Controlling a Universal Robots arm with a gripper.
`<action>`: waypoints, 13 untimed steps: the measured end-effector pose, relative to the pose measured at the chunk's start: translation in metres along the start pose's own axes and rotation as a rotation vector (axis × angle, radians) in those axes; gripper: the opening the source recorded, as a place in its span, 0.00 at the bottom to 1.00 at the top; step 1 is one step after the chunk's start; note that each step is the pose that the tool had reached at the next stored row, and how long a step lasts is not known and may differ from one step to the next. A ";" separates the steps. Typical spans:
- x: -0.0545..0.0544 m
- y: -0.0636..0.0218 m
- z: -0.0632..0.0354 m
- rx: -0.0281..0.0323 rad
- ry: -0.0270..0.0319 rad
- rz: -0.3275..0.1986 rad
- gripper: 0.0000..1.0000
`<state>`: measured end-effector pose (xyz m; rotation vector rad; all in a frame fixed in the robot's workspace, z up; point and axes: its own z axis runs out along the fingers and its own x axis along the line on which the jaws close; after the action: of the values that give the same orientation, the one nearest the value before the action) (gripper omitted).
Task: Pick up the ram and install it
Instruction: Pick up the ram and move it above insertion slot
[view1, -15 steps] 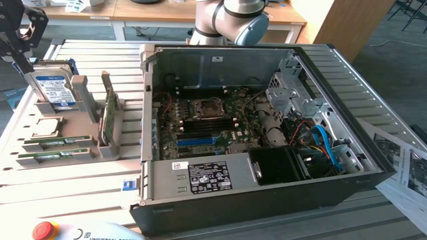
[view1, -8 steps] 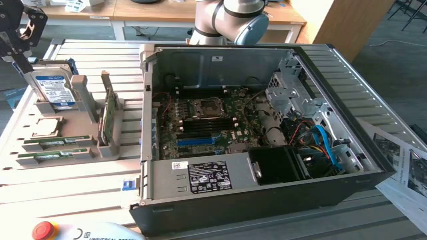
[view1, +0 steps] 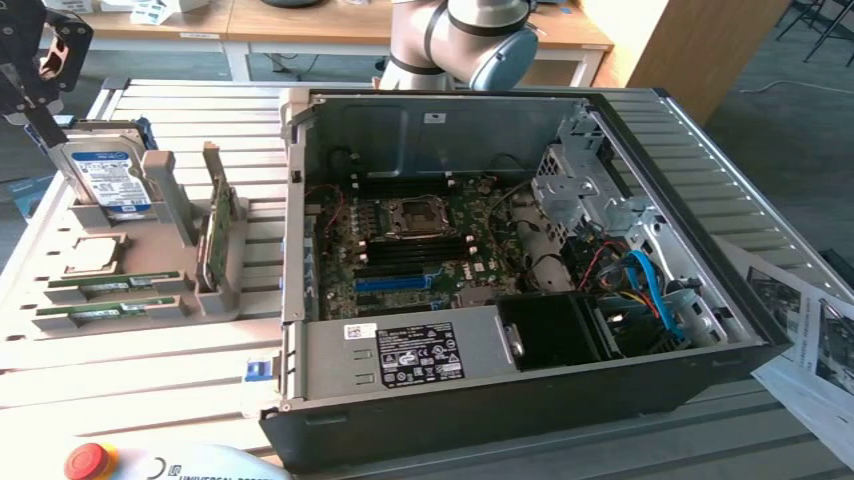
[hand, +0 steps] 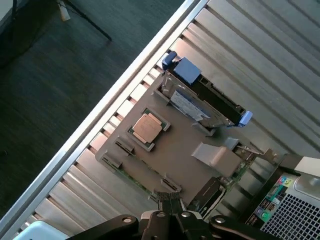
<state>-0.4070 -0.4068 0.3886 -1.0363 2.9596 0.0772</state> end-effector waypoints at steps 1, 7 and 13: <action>0.000 0.0000 0.0000 -0.0003 0.0007 -0.015 0.11; 0.000 0.0000 0.0000 -0.0024 0.0050 -0.111 0.11; 0.000 0.0000 0.0000 -0.0044 0.0095 -0.212 0.11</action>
<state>-0.4070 -0.4068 0.3886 -1.3462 2.8378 0.0778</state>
